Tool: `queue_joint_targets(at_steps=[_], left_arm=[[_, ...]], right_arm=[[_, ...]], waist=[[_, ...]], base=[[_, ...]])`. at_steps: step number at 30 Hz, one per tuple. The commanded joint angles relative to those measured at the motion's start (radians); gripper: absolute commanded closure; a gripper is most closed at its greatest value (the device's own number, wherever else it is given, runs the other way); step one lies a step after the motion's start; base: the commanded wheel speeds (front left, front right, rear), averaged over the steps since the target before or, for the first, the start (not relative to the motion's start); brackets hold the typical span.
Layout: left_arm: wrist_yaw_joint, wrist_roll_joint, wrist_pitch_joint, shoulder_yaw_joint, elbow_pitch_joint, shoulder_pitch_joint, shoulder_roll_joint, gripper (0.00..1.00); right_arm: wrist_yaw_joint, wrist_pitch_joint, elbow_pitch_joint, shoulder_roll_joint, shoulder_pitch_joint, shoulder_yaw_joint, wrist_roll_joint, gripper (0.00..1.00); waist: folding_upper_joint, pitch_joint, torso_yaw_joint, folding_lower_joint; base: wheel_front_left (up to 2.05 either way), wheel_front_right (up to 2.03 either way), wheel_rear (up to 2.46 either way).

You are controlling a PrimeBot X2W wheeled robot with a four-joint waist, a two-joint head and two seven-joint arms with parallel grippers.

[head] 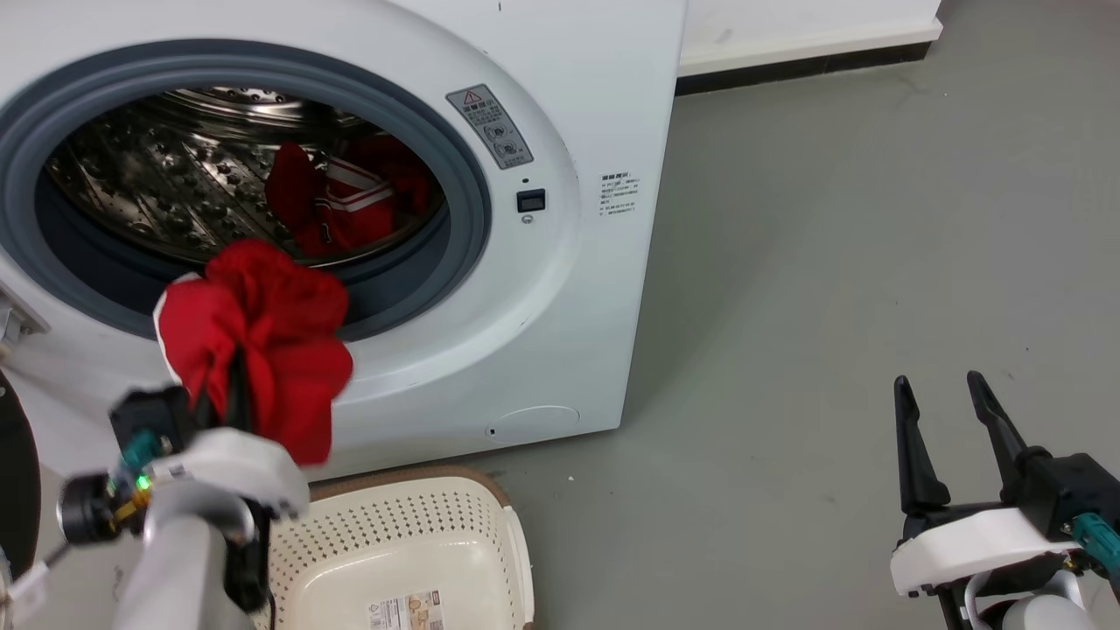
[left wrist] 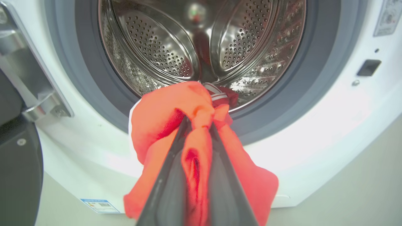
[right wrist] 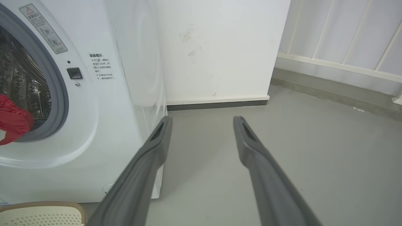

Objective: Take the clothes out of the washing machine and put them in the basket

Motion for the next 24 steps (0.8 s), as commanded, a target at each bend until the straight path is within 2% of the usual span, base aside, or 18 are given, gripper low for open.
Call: queue_joint_targets(at_steps=[1, 9, 14, 18, 24], left_arm=[[0.008, 0.005, -0.002, -0.009, -0.027, 0.056, -0.017, 1.00], [0.040, -0.024, 0.073, -0.031, -0.161, 0.312, -0.077, 1.00], [0.047, -0.028, 0.097, -0.054, -0.136, 0.376, -0.105, 1.00], [0.037, -0.035, 0.075, -0.060, -0.071, 0.327, -0.110, 1.00], [0.018, -0.036, 0.038, -0.050, 0.063, 0.192, -0.076, 1.00]], right_arm=[[0.000, 0.007, -0.009, 0.000, 0.013, 0.004, 0.000, 0.00], [0.000, 0.022, -0.044, 0.000, 0.034, -0.004, 0.011, 0.00], [0.000, 0.031, -0.058, 0.000, 0.024, 0.001, 0.014, 0.00], [0.000, 0.033, -0.078, 0.000, -0.007, 0.016, 0.013, 0.00], [0.000, 0.024, -0.101, 0.000, -0.060, 0.038, 0.022, 0.00]], waist=[[0.0000, -0.012, 0.004, 0.0003], [0.0000, -0.011, 0.008, 0.0003], [0.0000, 0.029, 0.015, 0.0003], [0.0000, 0.095, 0.011, 0.0003], [0.0000, 0.242, -0.022, 0.0003]], base=[[0.00, 0.00, 0.00], [0.00, 0.00, 0.00], [0.00, 0.00, 0.00], [0.00, 0.00, 0.00], [0.00, 0.00, 0.00]])
